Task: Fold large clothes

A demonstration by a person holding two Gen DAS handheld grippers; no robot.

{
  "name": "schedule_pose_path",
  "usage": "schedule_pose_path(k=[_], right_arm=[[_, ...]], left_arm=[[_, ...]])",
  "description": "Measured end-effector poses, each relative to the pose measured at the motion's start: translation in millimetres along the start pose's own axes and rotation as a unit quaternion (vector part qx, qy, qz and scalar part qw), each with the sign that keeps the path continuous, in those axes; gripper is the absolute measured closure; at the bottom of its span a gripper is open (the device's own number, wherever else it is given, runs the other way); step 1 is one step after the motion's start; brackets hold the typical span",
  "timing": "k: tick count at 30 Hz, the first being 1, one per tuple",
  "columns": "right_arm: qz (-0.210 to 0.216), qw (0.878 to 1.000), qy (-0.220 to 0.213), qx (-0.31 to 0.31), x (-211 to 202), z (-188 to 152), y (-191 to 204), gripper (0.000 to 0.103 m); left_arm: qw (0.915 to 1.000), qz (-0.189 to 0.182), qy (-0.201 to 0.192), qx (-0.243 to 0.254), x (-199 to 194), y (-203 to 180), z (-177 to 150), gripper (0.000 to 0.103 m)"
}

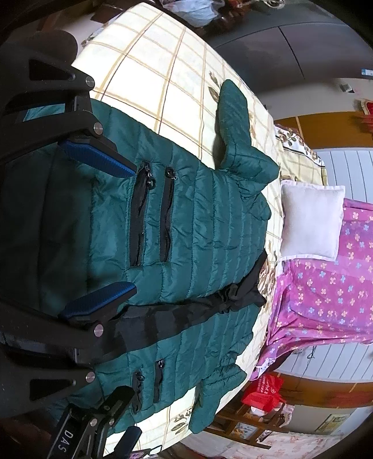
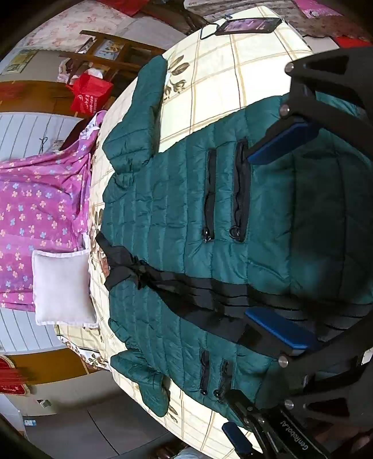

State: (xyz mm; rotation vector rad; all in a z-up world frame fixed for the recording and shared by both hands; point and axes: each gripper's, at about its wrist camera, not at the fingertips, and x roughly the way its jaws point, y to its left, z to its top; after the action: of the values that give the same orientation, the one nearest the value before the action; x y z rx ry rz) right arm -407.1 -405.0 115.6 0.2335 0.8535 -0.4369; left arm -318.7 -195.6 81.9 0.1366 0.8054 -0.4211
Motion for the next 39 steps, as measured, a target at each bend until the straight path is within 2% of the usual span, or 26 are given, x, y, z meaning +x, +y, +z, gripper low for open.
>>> schedule_pose_path(k=[39], right_arm=[[-0.006, 1.000, 0.013, 0.012, 15, 5, -1, 0.002]], left_arm=[[0.9999, -0.002, 0.009, -0.009, 13, 0, -5, 0.051]])
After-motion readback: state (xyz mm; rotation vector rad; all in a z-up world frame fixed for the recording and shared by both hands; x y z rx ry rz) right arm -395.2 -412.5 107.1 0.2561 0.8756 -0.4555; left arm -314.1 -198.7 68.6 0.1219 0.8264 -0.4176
